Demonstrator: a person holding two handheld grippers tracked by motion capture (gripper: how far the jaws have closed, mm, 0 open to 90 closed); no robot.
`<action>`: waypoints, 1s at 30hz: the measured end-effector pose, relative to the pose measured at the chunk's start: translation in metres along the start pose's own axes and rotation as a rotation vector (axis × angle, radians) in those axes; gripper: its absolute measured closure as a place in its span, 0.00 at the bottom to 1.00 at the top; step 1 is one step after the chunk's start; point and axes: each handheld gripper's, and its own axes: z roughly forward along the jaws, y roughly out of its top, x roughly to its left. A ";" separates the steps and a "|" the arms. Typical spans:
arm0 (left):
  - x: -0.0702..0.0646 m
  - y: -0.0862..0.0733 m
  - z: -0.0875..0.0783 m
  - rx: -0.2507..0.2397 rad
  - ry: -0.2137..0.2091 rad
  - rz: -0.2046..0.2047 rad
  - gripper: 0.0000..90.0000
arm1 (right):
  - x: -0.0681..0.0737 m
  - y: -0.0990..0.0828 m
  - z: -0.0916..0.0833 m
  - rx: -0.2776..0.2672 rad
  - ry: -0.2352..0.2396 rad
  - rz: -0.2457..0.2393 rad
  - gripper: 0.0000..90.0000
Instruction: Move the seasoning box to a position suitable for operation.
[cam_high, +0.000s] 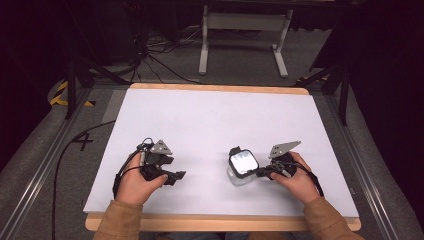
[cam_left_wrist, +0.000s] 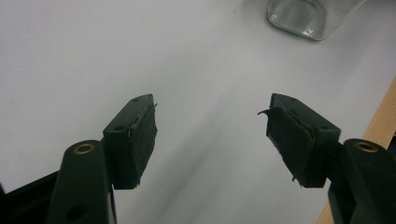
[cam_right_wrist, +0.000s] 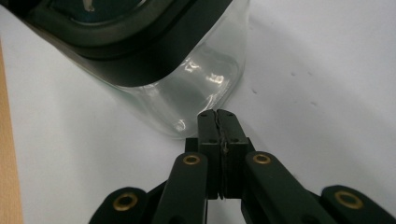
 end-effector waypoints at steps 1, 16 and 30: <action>0.000 0.001 0.001 0.005 -0.003 0.004 0.37 | 0.001 0.000 0.000 0.002 0.005 -0.004 1.00; -0.003 0.008 0.007 -0.002 -0.016 0.009 0.36 | 0.018 -0.001 0.009 0.039 0.029 -0.045 1.00; -0.006 0.019 0.010 -0.001 -0.031 0.033 0.48 | 0.022 -0.005 -0.002 0.018 0.010 -0.048 1.00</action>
